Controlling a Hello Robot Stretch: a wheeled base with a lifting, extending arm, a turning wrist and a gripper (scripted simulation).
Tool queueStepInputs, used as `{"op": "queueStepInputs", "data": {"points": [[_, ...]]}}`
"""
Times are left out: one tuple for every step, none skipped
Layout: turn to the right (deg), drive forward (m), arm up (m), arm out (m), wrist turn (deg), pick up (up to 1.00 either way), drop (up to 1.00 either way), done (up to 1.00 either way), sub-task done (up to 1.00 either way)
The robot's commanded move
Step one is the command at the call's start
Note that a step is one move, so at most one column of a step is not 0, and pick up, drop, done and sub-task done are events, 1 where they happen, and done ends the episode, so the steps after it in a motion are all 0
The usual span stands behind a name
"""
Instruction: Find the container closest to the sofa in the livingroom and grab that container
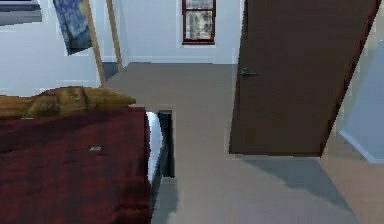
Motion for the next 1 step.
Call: {"op": "queueStepInputs", "data": {"points": [[0.0,1.0,0.0,0.0,0.0,0.0,0.0,0.0,0.0]]}}
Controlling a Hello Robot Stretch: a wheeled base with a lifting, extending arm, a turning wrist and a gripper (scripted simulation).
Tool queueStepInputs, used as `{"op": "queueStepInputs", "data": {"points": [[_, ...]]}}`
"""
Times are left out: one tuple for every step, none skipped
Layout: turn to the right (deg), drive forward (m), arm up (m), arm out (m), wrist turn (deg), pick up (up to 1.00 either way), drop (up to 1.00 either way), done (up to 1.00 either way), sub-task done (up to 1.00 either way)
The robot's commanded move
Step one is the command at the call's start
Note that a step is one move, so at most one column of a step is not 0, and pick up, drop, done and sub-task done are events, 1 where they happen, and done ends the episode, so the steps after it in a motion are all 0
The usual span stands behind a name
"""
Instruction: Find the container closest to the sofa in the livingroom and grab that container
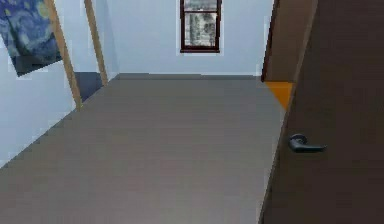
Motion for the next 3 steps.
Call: {"op": "queueStepInputs", "data": {"points": [[3.0,0.0,0.0,0.0,0.0,0.0,0.0,0.0,0.0],[0.0,0.5,0.0,0.0,0.0,0.0,0.0,0.0,0.0],[-24.0,0.0,0.0,0.0,0.0,0.0,0.0,0.0,0.0]]}}
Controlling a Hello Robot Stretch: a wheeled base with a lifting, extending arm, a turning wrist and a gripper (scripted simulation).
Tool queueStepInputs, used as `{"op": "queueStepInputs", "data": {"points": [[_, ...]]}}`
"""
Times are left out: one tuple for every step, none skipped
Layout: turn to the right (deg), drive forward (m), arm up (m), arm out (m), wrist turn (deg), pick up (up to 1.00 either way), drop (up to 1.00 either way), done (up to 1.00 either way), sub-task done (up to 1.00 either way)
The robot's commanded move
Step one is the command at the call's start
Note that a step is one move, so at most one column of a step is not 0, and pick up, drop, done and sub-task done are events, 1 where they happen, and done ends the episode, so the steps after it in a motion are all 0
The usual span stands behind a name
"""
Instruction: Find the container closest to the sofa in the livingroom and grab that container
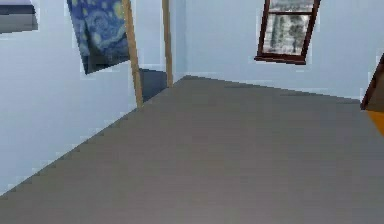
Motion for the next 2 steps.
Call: {"op": "queueStepInputs", "data": {"points": [[0.0,0.25,0.0,0.0,0.0,0.0,0.0,0.0,0.0],[-3.0,0.0,0.0,0.0,0.0,0.0,0.0,0.0,0.0]]}}
